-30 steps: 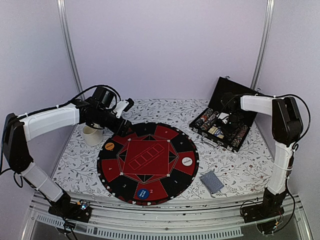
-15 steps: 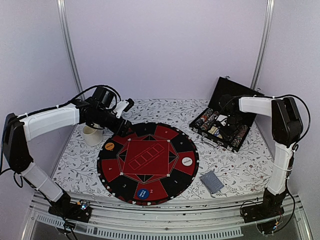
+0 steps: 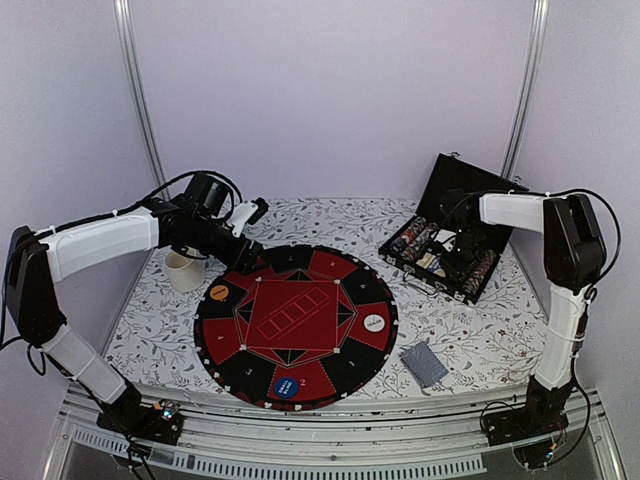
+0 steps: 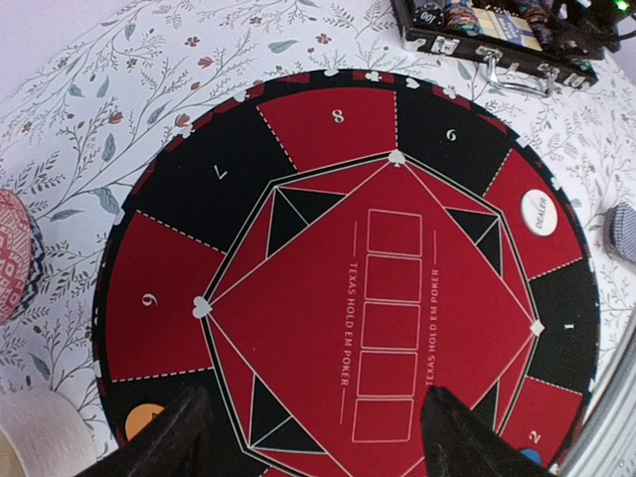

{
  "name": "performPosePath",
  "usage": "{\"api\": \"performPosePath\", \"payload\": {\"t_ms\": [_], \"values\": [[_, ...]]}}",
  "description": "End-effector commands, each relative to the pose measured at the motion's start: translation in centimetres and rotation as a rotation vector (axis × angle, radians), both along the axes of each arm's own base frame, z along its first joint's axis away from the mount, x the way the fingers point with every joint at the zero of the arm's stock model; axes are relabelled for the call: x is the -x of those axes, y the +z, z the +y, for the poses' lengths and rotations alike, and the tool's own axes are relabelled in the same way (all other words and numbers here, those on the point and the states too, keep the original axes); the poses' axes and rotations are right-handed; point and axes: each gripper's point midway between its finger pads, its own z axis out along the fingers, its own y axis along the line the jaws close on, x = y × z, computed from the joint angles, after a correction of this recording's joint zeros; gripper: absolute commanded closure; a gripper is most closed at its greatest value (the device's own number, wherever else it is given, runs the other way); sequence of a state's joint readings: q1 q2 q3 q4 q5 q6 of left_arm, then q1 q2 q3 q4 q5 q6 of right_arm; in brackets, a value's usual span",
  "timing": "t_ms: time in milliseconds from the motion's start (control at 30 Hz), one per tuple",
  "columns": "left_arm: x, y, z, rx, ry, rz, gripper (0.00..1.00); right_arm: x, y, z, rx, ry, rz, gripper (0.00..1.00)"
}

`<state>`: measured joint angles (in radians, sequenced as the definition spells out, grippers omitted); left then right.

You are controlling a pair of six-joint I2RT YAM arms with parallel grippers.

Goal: Distribute texas hold em gaming equipment

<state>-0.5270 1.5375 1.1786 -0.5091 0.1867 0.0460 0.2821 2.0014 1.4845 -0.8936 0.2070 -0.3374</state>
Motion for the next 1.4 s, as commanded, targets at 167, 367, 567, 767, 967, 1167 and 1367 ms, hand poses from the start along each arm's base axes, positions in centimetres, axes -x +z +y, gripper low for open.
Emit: {"api": "performPosePath", "payload": {"t_ms": [167,367,567,767,967,1167,1367], "values": [[0.1,0.3,0.6,0.0,0.002,-0.003,0.25,0.4,-1.8,0.3,-0.016,0.005,0.053,0.61],[0.2,0.5,0.7,0.001,0.002,-0.007,0.26,-0.5,0.6,-0.5,0.023,-0.032,-0.013,0.76],[0.2,0.8,0.6,0.008,-0.003,-0.011,0.26,-1.7,6.1,-0.6,-0.003,-0.108,-0.128,0.88],[0.5,1.4,0.2,0.032,-0.022,-0.022,0.26,-2.7,12.4,-0.1,-0.083,-0.194,-0.25,0.95],[1.0,2.7,-0.5,0.082,-0.067,-0.047,0.26,-2.0,16.2,4.5,-0.325,-0.171,-0.276,0.95],[3.0,6.1,-2.1,0.196,-0.195,-0.183,0.25,1.7,17.4,17.4,-0.793,0.02,-0.104,0.97],[7.5,8.6,-5.0,0.165,-0.379,-0.497,0.19,5.9,19.2,27.2,-1.14,0.155,0.077,0.98]]}}
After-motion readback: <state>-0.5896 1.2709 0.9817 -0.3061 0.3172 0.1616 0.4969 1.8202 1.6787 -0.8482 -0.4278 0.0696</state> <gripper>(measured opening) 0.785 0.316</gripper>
